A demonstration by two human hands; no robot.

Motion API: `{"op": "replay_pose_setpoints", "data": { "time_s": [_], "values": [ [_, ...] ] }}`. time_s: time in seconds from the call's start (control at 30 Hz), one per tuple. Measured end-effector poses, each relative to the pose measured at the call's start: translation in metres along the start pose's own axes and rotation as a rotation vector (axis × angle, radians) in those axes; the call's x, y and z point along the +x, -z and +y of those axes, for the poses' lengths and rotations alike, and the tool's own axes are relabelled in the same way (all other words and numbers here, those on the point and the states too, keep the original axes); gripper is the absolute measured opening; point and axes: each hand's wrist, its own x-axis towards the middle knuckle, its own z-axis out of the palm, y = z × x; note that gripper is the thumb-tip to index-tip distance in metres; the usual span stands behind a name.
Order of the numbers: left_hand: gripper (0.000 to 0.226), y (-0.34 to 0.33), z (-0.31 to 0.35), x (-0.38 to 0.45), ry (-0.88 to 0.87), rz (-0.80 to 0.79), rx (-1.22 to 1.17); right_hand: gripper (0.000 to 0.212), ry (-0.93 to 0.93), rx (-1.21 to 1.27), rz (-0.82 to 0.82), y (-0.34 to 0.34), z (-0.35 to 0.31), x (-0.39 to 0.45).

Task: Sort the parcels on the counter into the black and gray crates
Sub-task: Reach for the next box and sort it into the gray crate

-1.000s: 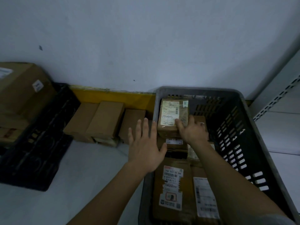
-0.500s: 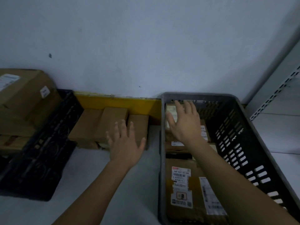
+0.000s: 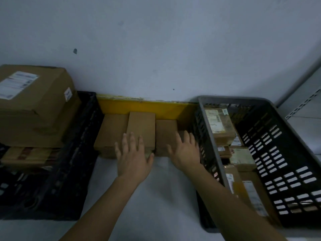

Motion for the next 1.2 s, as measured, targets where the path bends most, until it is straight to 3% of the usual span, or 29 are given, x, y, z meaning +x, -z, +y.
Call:
{"op": "replay_pose_setpoints", "data": {
  "time_s": [0.5,0.87,1.07,1.2],
  "values": [
    [0.084,-0.021,-0.024,0.020,-0.007,-0.038,-0.052,0.088,-0.152,-0.047,-0.298,-0.077,-0.019,0.060],
    [0.081,-0.029,-0.026,0.027,0.009,-0.077,-0.054,0.098,-0.258,0.126,-0.285,-0.097,-0.031,0.090],
    [0.081,-0.022,-0.022,0.028,0.009,-0.107,-0.116,0.118,-0.346,0.239,-0.333,-0.087,-0.011,0.059],
    [0.079,-0.011,-0.006,0.026,-0.038,-0.075,-0.197,0.116,-0.364,0.289,-0.275,-0.069,0.000,0.024]
  ]
}}
